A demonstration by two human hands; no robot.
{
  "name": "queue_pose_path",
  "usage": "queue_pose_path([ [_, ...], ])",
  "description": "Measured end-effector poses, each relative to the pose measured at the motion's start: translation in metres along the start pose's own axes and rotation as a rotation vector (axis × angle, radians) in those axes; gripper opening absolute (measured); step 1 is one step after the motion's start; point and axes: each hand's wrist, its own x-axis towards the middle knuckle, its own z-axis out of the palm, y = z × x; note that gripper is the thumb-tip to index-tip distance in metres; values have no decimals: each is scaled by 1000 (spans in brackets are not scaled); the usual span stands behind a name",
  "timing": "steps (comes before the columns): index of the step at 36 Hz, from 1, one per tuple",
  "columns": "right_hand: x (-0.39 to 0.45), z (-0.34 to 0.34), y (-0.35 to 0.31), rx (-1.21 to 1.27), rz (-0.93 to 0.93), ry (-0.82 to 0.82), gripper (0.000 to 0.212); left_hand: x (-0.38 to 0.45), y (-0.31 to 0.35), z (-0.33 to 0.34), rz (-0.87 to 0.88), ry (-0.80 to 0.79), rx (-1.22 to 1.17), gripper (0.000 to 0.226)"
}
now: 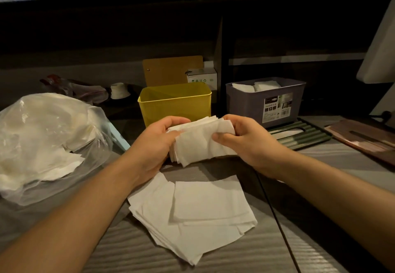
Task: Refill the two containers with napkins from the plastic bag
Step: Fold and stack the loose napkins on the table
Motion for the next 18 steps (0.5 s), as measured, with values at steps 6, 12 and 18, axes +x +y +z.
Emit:
queue_pose_path([
  [6, 9, 8, 5, -50, 19, 96, 19, -4, 4, 2, 19, -16, -70, 31],
  [12, 10, 2, 7, -104, 25, 126, 29, 0, -5, 0, 127, -40, 119, 50],
  [18, 8, -9, 12, -198, -73, 166, 42, 0, -2, -1, 120, -32, 21, 56],
])
